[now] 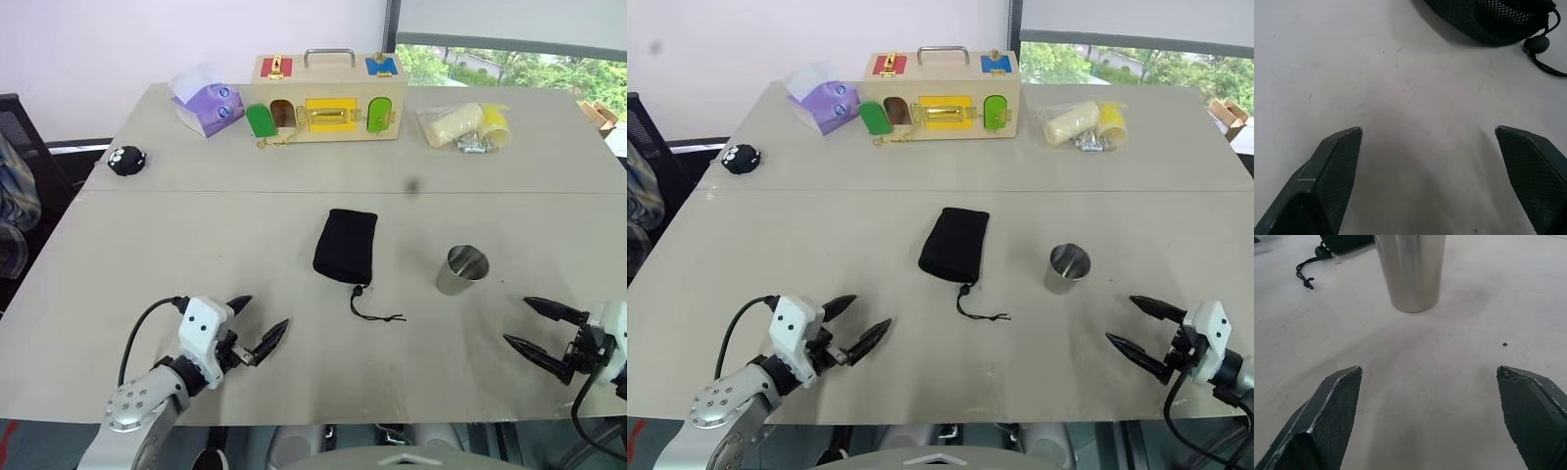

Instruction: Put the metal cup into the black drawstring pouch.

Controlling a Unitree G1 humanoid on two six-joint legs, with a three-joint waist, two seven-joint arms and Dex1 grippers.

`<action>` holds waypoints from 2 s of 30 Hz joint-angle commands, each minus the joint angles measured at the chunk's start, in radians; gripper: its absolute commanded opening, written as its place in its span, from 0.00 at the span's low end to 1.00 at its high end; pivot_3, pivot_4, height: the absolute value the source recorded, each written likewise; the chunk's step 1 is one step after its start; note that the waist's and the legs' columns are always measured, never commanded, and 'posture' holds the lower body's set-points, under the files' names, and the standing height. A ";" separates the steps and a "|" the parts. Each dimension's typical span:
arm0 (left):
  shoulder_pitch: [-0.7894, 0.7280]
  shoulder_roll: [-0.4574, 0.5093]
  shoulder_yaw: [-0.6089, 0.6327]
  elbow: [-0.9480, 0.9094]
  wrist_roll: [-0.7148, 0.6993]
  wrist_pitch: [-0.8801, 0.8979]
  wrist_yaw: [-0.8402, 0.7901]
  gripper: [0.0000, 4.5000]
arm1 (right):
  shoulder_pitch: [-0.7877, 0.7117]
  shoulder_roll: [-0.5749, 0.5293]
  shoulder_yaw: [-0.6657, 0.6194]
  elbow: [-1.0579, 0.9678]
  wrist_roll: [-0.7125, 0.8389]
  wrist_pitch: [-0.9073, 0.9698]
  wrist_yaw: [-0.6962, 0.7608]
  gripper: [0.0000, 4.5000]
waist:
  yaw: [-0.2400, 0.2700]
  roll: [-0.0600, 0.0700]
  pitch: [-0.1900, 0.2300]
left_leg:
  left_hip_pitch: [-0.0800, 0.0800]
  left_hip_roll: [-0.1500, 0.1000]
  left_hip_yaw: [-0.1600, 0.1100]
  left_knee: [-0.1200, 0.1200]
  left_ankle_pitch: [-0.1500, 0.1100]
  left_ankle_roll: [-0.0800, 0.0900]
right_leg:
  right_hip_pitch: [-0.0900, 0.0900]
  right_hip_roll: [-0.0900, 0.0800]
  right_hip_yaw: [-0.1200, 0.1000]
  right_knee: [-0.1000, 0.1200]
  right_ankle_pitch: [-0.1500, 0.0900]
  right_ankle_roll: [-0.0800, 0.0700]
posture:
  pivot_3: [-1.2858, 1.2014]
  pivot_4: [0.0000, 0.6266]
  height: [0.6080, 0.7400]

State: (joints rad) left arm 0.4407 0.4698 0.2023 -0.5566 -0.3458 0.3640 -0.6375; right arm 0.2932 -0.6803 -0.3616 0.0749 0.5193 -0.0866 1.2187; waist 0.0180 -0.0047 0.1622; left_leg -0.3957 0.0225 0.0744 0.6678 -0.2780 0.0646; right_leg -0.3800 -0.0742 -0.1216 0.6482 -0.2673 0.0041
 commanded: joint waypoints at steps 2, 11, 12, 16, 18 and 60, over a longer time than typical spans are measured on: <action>0.013 0.004 -0.011 -0.006 0.006 -0.047 -0.011 1.00 | 0.008 0.006 -0.002 -0.033 0.024 -0.026 0.040 0.99 | 0.000 0.000 0.000 | 0.000 0.000 0.000 0.000 0.000 0.000 | 0.000 0.000 0.000 0.000 0.000 0.000 | 0.52 0.24 1.00; 0.035 0.014 -0.001 -0.026 -0.006 -0.050 -0.005 1.00 | 0.008 0.035 0.017 -0.066 0.027 -0.031 0.061 0.99 | 0.000 0.000 0.000 | 0.000 0.000 0.000 0.000 -0.001 0.001 | 0.000 0.000 0.000 -0.001 0.000 0.000 | 0.52 0.24 1.00; 0.036 0.014 -0.004 -0.028 -0.006 -0.050 -0.005 1.00 | 0.012 0.038 0.018 -0.077 0.029 -0.027 0.058 0.99 | 0.000 0.000 0.000 | 0.000 0.000 0.000 0.000 -0.001 0.001 | 0.000 0.000 0.000 -0.001 0.000 0.000 | 0.52 0.24 1.00; 0.027 0.019 -0.013 -0.023 -0.002 -0.052 -0.008 1.00 | 0.036 0.052 0.019 -0.123 0.034 -0.021 0.046 0.99 | 0.000 0.001 0.000 | 0.000 0.000 0.000 0.000 -0.001 0.001 | 0.000 0.000 0.000 -0.001 0.000 0.000 | 0.52 0.24 1.00; 0.000 0.023 -0.034 -0.005 0.011 -0.057 -0.011 1.00 | 0.063 0.063 0.025 -0.163 0.036 -0.021 0.034 0.99 | 0.001 0.001 0.000 | 0.000 0.000 0.000 0.000 -0.001 0.001 | 0.000 0.000 0.000 -0.001 0.000 0.000 | 0.52 0.24 1.00; -0.654 -0.062 -0.309 0.492 0.145 -0.241 -0.115 0.01 | 0.363 0.223 0.086 -0.594 0.016 -0.103 -0.259 1.00 | 0.022 0.002 -0.002 | 0.001 0.000 0.001 0.002 0.002 -0.003 | 0.000 0.002 0.000 0.004 0.000 0.001 | 0.52 0.24 1.00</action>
State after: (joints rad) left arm -0.1993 0.4075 -0.1115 -0.0599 -0.1978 0.1438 -0.7482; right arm 0.6598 -0.4488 -0.2495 -0.4615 0.5101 -0.1834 0.9757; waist 0.0401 -0.0024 0.1597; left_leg -0.3948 0.0224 0.0754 0.6702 -0.2759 0.0615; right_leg -0.3797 -0.0726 -0.1216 0.6530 -0.2668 0.0049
